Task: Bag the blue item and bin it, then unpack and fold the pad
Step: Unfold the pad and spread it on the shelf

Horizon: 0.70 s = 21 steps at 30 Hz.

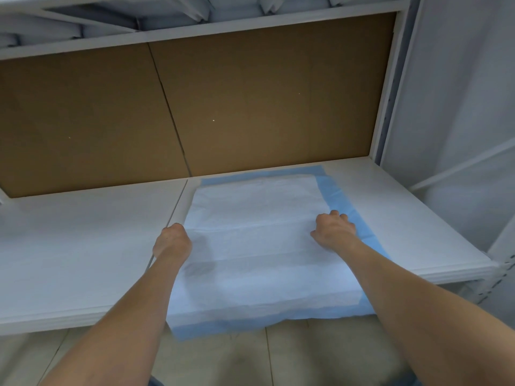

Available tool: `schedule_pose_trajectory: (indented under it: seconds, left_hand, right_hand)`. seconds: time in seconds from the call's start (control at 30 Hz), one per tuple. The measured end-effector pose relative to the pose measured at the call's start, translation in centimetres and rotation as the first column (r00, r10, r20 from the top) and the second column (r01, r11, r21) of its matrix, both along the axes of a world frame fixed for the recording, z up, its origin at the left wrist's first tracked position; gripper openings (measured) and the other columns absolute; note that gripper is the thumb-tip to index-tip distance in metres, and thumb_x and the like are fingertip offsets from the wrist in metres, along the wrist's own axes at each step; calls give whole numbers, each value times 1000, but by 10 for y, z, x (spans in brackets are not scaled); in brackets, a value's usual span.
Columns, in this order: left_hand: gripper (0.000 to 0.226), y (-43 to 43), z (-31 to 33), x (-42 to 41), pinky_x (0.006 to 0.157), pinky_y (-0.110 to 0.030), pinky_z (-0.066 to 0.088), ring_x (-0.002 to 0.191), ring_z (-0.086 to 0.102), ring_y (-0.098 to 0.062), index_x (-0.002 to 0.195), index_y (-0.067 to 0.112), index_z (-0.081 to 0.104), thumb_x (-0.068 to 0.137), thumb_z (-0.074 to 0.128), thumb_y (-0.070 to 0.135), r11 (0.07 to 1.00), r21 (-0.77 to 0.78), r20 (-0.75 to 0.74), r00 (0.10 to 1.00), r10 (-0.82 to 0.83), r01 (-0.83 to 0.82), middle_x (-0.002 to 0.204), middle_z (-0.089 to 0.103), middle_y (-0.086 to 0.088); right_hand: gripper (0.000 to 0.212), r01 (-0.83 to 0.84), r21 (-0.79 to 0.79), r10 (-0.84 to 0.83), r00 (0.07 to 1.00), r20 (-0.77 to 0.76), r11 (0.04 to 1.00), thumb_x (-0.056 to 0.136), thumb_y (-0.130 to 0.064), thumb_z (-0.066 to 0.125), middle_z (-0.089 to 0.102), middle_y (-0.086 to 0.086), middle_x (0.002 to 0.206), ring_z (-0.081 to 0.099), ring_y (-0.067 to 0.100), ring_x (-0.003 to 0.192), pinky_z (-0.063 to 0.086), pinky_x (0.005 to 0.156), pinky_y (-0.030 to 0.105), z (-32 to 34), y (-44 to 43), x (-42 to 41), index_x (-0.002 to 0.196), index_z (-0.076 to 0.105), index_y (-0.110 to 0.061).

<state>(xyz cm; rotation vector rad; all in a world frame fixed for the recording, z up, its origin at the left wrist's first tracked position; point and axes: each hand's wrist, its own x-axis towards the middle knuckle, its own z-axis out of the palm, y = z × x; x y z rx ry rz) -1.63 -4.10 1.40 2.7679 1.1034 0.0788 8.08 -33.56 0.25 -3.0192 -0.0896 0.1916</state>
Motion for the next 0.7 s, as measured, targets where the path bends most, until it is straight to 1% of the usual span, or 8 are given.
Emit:
schedule_pose_trajectory:
  seconds: [0.07,0.13,0.27,0.37,0.47,0.57,0.63,0.7]
  left_hand:
    - [35,1,0,0,89,-39,53,105,61,-33,123,1,54,89,44,-2,1000,-13,8,1000,16,-16,117,59,-17]
    - [37,1,0,1,91,-41,52,108,59,-33,127,2,50,90,44,-1,999,-24,15,999,30,-30,121,57,-16]
    - [44,2,-1,3,94,-41,47,115,54,-34,135,4,39,92,41,1,1000,-12,-24,1000,18,-19,131,46,-18]
    - [54,2,-4,5,93,-42,46,114,53,-35,143,15,32,92,36,-2,999,2,-47,998,-33,33,133,38,-17]
    - [54,2,-2,5,95,-39,47,115,53,-31,142,18,37,92,35,-2,998,22,-111,992,-60,63,136,39,-14]
    - [48,0,0,4,97,-38,46,119,49,-30,138,11,43,92,40,0,999,41,-141,990,-29,35,135,40,-13]
    - [45,-3,1,2,97,-38,45,121,44,-29,136,8,43,91,44,2,998,64,-160,987,-16,27,133,38,-14]
    - [45,-7,3,1,96,-37,43,122,40,-29,137,9,41,92,44,6,994,92,-152,987,-45,59,134,36,-14]
  right_hand:
    - [30,-13,6,13,1000,-2,1000,94,-22,47,44,8,125,40,29,121,38,92,38,-1,2,1,122,53,-15]
    - [31,-17,11,17,1000,-5,1000,94,-23,47,44,8,126,40,28,122,38,94,38,-1,4,1,123,52,-15]
    - [31,-24,13,24,1000,8,1000,95,-25,44,44,9,125,40,29,122,37,92,39,-2,5,2,125,50,-15]
    - [31,-10,11,11,1000,-5,1000,96,-24,43,43,7,124,42,29,120,36,85,37,-2,4,1,125,49,-16]
    - [31,9,35,-8,1000,-30,999,95,-22,43,42,6,123,42,30,118,38,85,39,-2,4,0,126,48,-16]
    - [32,8,18,-7,999,-46,1000,94,-20,43,42,6,123,42,31,120,40,91,42,0,3,-2,126,49,-16]
    - [32,10,-4,-10,999,-41,1000,93,-19,44,43,7,124,41,31,121,39,93,42,2,2,-3,125,50,-15]
    - [33,16,-5,-16,1000,-15,1000,93,-19,44,43,8,124,41,30,121,38,92,40,5,0,-4,125,50,-15]
